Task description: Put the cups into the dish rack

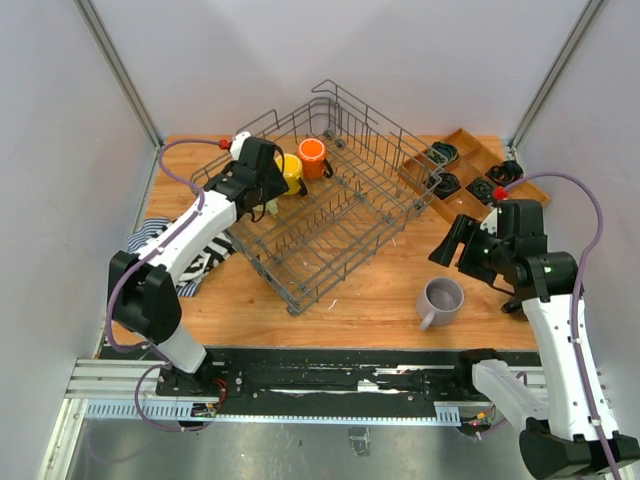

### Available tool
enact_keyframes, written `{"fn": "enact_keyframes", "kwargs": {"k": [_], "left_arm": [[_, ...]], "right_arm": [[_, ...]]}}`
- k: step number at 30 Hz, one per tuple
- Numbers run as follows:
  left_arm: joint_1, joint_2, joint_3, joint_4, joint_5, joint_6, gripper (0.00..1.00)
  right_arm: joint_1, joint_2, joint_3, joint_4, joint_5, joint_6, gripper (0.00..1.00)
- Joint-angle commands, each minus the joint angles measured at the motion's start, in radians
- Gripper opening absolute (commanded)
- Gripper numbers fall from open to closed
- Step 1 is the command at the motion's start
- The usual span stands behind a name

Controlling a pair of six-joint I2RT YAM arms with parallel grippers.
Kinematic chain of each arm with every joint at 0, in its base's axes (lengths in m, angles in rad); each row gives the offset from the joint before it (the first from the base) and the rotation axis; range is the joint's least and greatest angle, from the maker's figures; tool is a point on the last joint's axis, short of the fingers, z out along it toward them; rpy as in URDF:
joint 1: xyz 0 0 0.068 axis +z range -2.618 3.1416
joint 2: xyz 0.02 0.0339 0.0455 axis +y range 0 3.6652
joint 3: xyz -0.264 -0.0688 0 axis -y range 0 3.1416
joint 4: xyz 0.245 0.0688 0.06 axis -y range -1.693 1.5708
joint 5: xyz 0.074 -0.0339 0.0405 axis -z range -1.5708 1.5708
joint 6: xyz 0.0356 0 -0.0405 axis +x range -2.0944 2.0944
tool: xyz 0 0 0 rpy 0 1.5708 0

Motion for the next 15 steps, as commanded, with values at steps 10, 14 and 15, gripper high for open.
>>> {"fn": "enact_keyframes", "kwargs": {"k": [10, 14, 15], "left_arm": [[-0.008, -0.232, 0.054, -0.058, 0.277, 0.165, 0.57], [-0.007, -0.287, 0.013, -0.073, 0.355, 0.195, 0.57], [-0.007, -0.307, -0.005, -0.067, 0.364, 0.195, 0.57]], "right_arm": [[-0.132, -0.077, -0.014, -0.198, 0.191, -0.058, 0.75], [-0.227, -0.078, -0.040, -0.200, 0.188, -0.053, 0.73], [-0.252, -0.070, -0.045, -0.198, 0.186, -0.057, 0.73]]}}
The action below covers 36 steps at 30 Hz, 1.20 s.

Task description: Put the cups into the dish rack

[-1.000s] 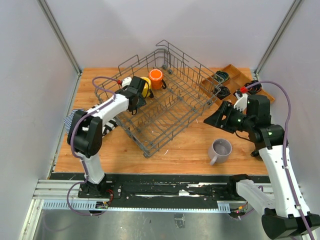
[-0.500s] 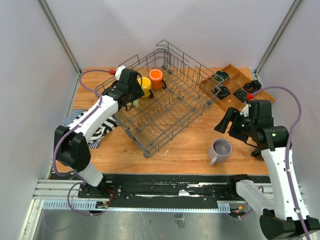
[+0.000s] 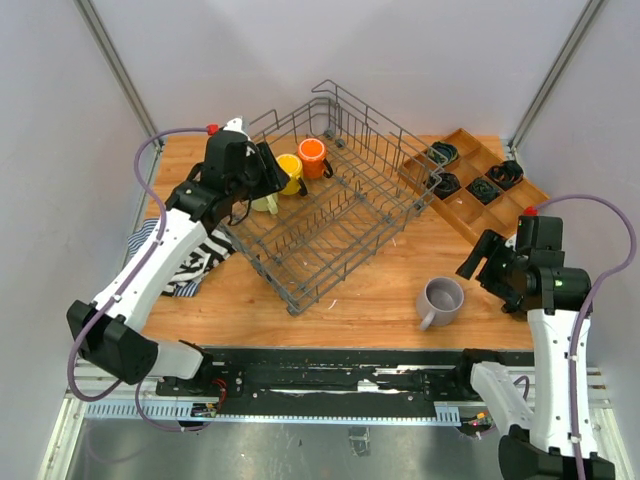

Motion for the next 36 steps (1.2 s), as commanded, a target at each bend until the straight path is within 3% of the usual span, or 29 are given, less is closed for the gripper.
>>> {"fn": "enact_keyframes", "kwargs": {"k": [1, 10, 22, 29, 36], "left_arm": [[-0.007, -0.081, -0.056, -0.011, 0.118, 0.047, 0.57], [-0.007, -0.157, -0.160, 0.036, 0.230, 0.066, 0.57], [-0.007, -0.130, -0.256, 0.148, 0.355, 0.058, 0.57], [-0.007, -0.092, -0.222, 0.140, 0.381, 0.067, 0.57], [-0.007, -0.068, -0.211, 0.150, 0.417, 0.035, 0.57]], "right_arm": [[-0.104, 0.011, -0.025, -0.045, 0.049, -0.023, 0.73], [-0.236, 0.076, 0.054, -0.065, 0.202, 0.061, 0.74], [-0.463, 0.248, 0.107, -0.031, 0.201, 0.169, 0.74], [-0.491, 0.244, 0.064, 0.059, 0.275, 0.240, 0.73], [-0.511, 0.248, -0.018, 0.113, 0.340, 0.414, 0.71]]}}
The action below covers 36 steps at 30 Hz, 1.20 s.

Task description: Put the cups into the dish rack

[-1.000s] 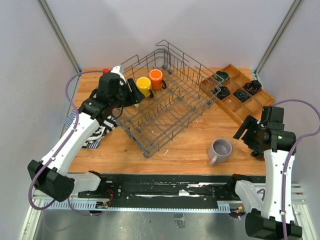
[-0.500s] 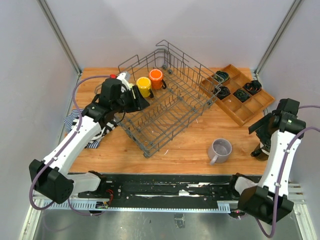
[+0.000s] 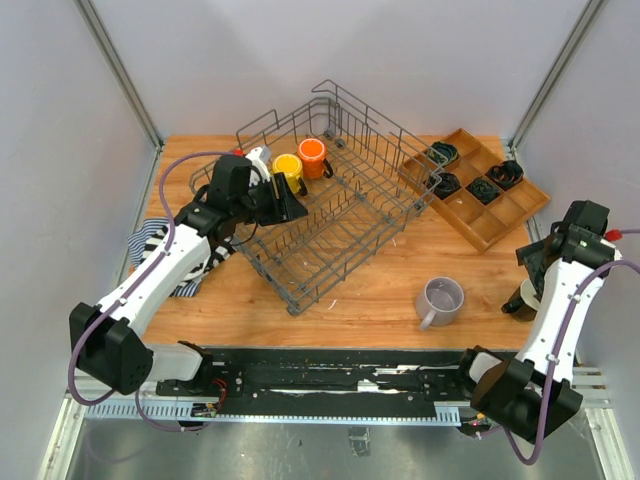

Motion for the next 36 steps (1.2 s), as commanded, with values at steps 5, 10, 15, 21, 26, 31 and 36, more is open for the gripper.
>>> {"fn": "enact_keyframes", "kwargs": {"k": [5, 10, 15, 21, 26, 31, 36], "left_arm": [[-0.004, -0.004, 0.017, 0.036, 0.046, -0.042, 0.57], [-0.006, -0.032, -0.012, 0.047, 0.040, -0.072, 0.57], [-0.005, -0.061, -0.032, 0.038, 0.024, -0.082, 0.57], [-0.006, -0.072, -0.041, 0.018, 0.006, -0.088, 0.57], [-0.006, -0.060, -0.011, -0.008, 0.003, -0.088, 0.57], [-0.006, -0.046, 0.038, -0.055, 0.002, -0.067, 0.57], [-0.006, -0.049, 0.040, -0.055, 0.005, -0.077, 0.57]], "right_arm": [[-0.031, 0.017, -0.064, 0.082, 0.130, 0.211, 0.70], [-0.033, 0.047, -0.126, 0.156, 0.135, 0.272, 0.69], [-0.039, 0.092, -0.146, 0.218, 0.159, 0.277, 0.67], [-0.047, 0.160, -0.153, 0.270, 0.144, 0.253, 0.67], [-0.052, 0.213, -0.167, 0.312, 0.118, 0.227, 0.67], [-0.052, 0.250, -0.177, 0.348, 0.097, 0.192, 0.64], [-0.053, 0.274, -0.189, 0.364, 0.081, 0.175, 0.56]]}}
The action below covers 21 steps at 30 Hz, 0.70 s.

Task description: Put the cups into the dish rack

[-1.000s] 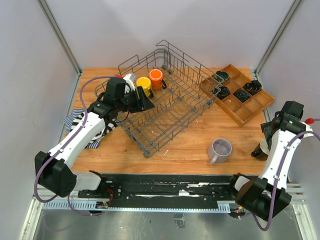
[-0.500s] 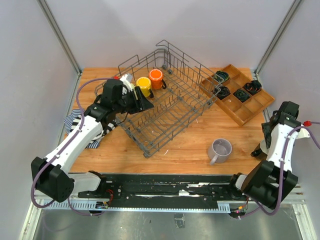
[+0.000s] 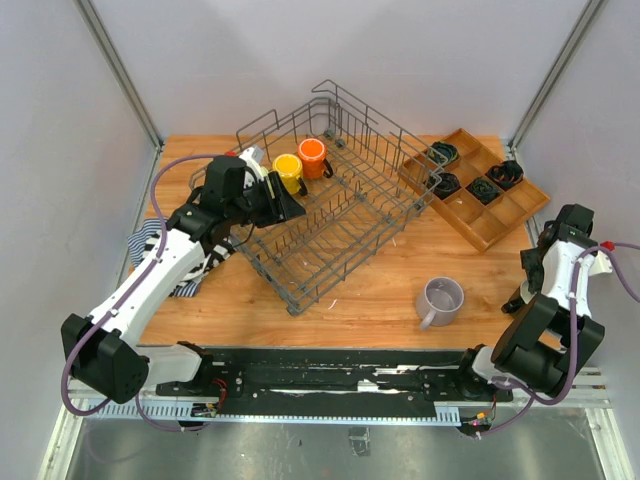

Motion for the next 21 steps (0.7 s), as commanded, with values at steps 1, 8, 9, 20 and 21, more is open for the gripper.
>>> {"fn": "enact_keyframes", "kwargs": {"k": [1, 8, 9, 20, 21], "left_arm": [[-0.006, -0.002, 0.034, -0.009, 0.007, 0.003, 0.57], [-0.006, 0.002, 0.035, -0.004, 0.005, -0.003, 0.57], [-0.006, 0.004, 0.036, -0.005, 0.006, -0.004, 0.57], [-0.007, 0.021, 0.044, 0.030, 0.065, -0.043, 0.57], [-0.006, 0.025, 0.045, 0.038, 0.079, -0.048, 0.57]], "right_arm": [[-0.016, 0.016, -0.025, 0.023, -0.009, -0.032, 0.53], [-0.017, 0.009, -0.058, 0.048, -0.037, -0.064, 0.40], [-0.015, 0.007, -0.064, 0.050, -0.039, -0.068, 0.36], [-0.022, -0.100, -0.071, 0.146, -0.271, -0.203, 0.01], [-0.023, -0.102, -0.058, 0.143, -0.314, -0.207, 0.01]]}}
